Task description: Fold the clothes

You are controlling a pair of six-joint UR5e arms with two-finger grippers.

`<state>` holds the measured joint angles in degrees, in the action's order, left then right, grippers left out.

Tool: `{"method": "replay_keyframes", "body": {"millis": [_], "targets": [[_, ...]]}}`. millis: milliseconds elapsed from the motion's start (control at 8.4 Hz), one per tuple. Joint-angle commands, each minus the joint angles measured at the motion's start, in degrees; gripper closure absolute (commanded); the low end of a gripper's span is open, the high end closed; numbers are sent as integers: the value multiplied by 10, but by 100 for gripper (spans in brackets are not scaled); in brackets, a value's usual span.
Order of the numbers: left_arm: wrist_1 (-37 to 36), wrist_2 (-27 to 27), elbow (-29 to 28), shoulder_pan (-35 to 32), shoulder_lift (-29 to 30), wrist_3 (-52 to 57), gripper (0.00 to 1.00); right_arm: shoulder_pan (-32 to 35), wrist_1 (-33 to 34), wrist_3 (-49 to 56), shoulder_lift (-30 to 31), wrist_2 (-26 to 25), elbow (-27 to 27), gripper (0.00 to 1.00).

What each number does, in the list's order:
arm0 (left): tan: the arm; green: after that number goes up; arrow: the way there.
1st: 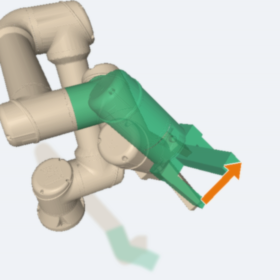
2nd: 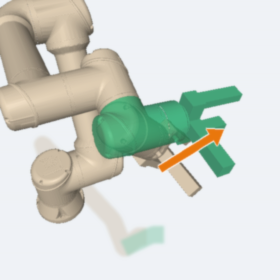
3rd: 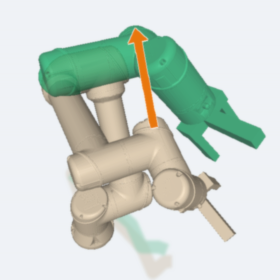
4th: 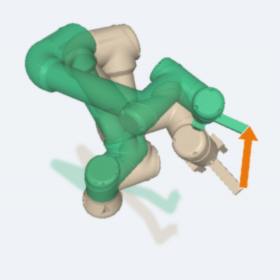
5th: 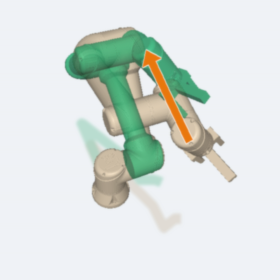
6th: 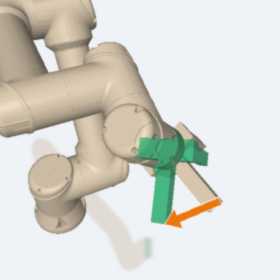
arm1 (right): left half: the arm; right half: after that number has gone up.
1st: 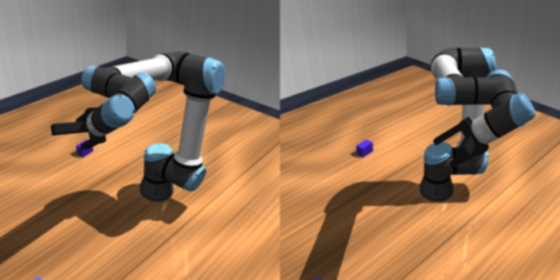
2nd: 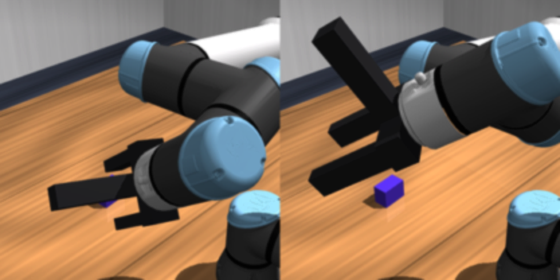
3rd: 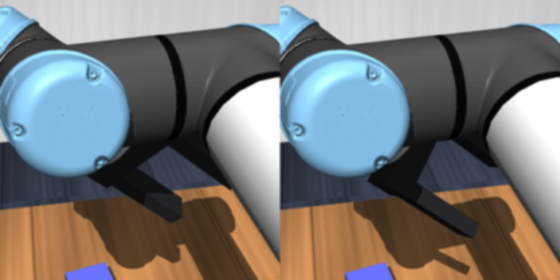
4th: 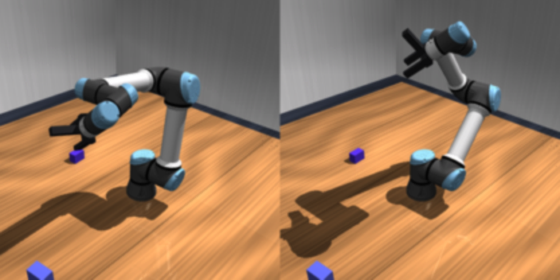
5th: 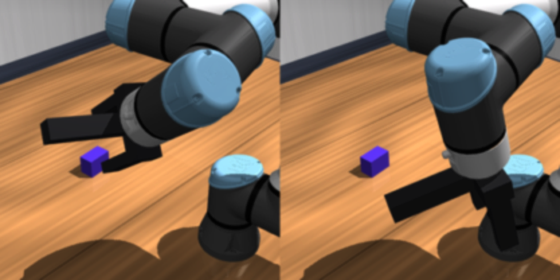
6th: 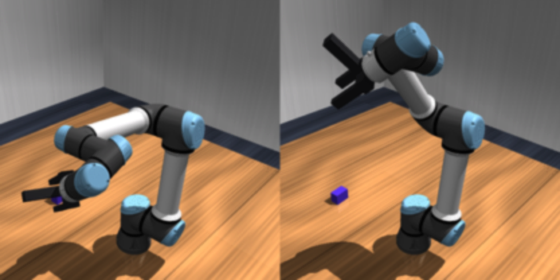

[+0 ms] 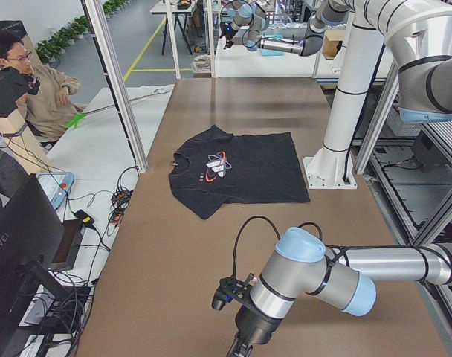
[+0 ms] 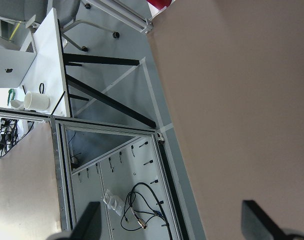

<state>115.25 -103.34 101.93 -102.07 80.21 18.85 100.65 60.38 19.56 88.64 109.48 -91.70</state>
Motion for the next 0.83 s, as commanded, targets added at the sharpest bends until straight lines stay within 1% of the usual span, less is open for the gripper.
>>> {"method": "replay_keyframes", "body": {"millis": [0, 119, 476, 595, 714], "targets": [[0, 1, 32, 0, -27, 1, 0, 0, 0, 1, 1, 6, 1, 5], [0, 1, 47, 0, -43, 1, 0, 0, 0, 1, 6, 7, 1, 5], [0, -3, 49, 0, -47, 2, 0, -3, -2, -7, 4, 8, 1, 5], [1, -5, 49, 0, -48, 2, 0, -12, 2, -17, -3, 6, 0, 5], [1, -7, 50, 0, -54, 2, 0, -51, 0, -69, -8, 5, 1, 5]]}}
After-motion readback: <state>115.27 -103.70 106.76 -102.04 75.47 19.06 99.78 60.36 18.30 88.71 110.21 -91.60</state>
